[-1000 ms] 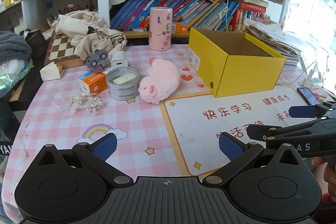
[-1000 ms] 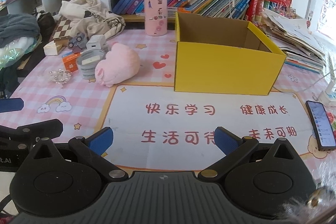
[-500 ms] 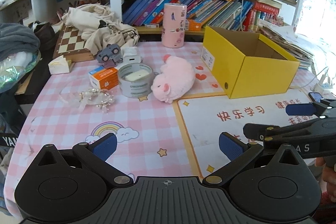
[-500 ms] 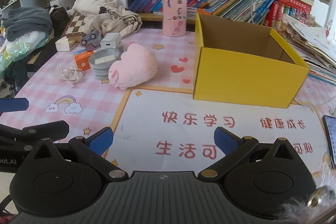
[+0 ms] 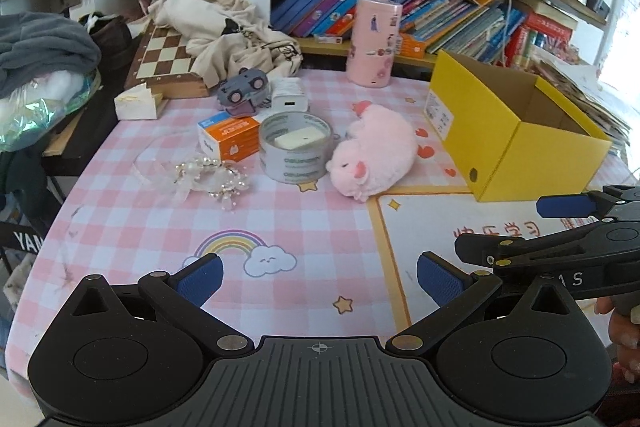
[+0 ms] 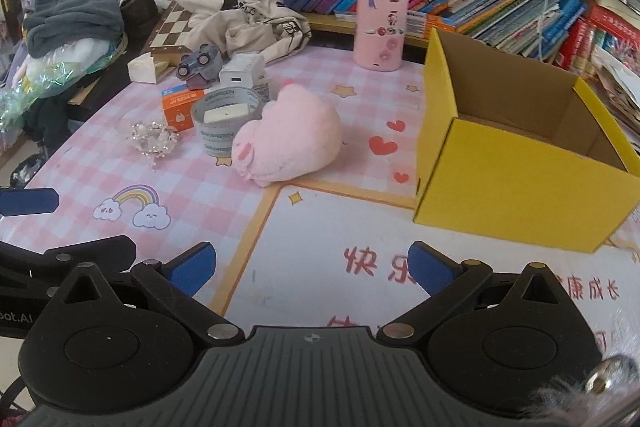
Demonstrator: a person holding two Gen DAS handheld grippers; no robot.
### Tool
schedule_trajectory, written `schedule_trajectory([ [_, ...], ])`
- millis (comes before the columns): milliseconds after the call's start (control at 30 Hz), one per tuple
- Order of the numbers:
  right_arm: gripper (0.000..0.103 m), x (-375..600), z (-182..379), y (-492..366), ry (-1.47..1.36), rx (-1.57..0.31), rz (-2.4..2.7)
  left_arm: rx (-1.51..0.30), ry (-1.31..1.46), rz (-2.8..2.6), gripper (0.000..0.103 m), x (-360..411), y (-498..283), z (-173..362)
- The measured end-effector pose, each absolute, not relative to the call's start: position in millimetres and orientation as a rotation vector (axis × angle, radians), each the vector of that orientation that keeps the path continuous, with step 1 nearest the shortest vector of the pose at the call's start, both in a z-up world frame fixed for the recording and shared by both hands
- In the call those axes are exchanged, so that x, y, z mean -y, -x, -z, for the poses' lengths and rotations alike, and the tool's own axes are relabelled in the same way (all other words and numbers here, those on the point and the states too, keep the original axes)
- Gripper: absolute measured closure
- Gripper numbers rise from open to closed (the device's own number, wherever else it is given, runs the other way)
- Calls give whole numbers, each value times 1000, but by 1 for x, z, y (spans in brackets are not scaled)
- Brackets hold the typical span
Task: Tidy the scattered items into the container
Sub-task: 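Move the right tool toward the pink plush pig while the left tool approaches the pearl clip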
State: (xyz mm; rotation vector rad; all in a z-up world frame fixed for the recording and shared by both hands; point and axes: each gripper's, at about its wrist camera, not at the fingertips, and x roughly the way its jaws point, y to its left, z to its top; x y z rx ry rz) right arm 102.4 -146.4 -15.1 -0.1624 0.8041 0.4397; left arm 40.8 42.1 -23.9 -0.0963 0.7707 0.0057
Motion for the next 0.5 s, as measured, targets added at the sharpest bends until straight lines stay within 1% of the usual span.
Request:
schedule_trajectory([
  [500, 0, 128, 24, -151, 160, -819, -519, -767, 163, -82, 0, -60, -74, 31],
])
